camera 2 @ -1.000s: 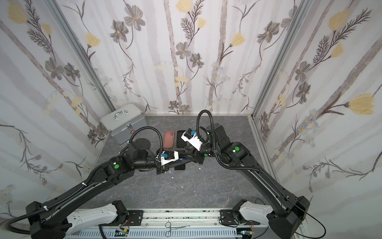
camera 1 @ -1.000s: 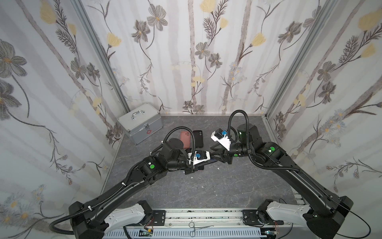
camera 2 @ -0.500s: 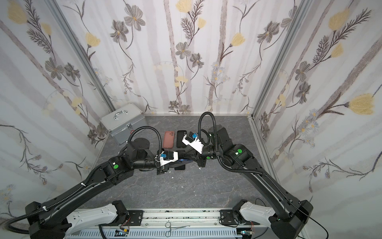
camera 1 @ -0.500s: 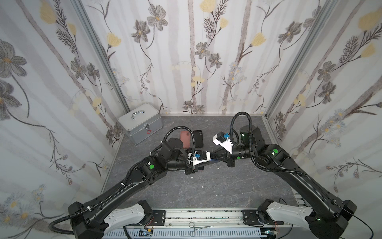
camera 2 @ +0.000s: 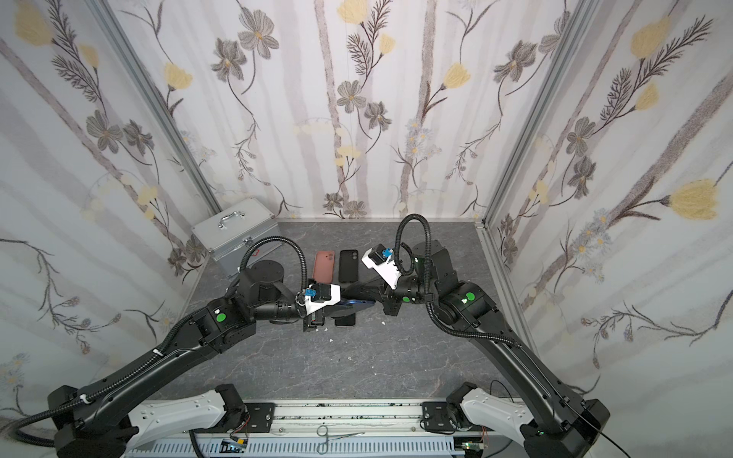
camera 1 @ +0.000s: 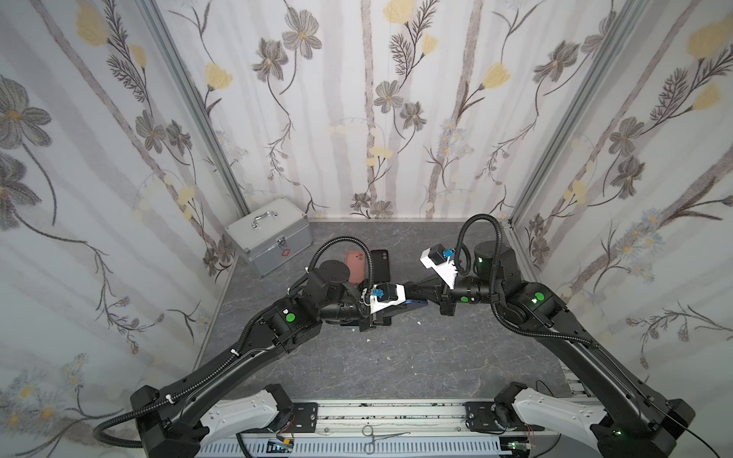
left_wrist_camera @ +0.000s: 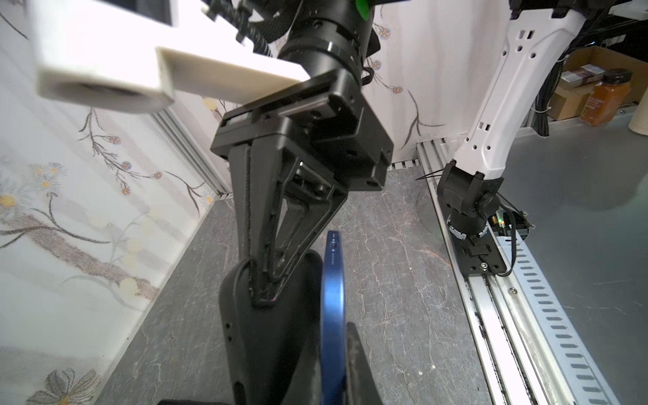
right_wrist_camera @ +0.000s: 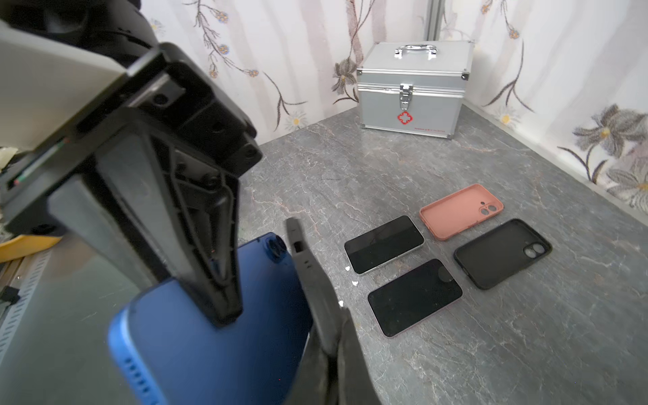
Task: Take the phone out of the phone case
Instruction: Remove the phone case from the phone, then place the phone at the center of the table.
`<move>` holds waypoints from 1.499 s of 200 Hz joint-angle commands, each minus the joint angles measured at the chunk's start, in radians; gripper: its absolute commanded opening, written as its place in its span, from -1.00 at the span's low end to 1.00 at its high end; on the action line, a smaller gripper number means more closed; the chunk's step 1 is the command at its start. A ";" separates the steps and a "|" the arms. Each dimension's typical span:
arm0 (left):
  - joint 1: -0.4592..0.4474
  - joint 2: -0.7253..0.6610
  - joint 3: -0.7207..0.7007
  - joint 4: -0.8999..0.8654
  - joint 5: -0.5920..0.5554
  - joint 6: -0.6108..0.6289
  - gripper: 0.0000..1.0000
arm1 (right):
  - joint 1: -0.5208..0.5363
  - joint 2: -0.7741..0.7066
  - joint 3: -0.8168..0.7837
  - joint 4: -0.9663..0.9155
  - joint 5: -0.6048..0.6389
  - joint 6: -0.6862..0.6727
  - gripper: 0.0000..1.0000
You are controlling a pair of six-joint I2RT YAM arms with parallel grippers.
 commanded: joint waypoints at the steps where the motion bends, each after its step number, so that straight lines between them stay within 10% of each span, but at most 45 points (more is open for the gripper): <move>1: -0.013 0.001 0.016 0.074 0.057 -0.038 -1.00 | -0.009 -0.007 -0.017 0.105 0.048 0.068 -1.00; 127: -0.018 -0.029 -0.247 0.488 -0.378 -0.627 -1.00 | -0.111 -0.229 -0.376 0.408 0.538 0.386 -1.00; 244: -0.019 0.168 -0.275 0.524 -0.697 -0.995 -1.00 | -0.226 -0.093 -0.364 0.178 0.476 0.563 -1.00; 300: 0.008 0.344 -0.186 0.464 -0.635 -1.016 -1.00 | -0.251 -0.094 -0.383 0.167 0.507 0.499 -1.00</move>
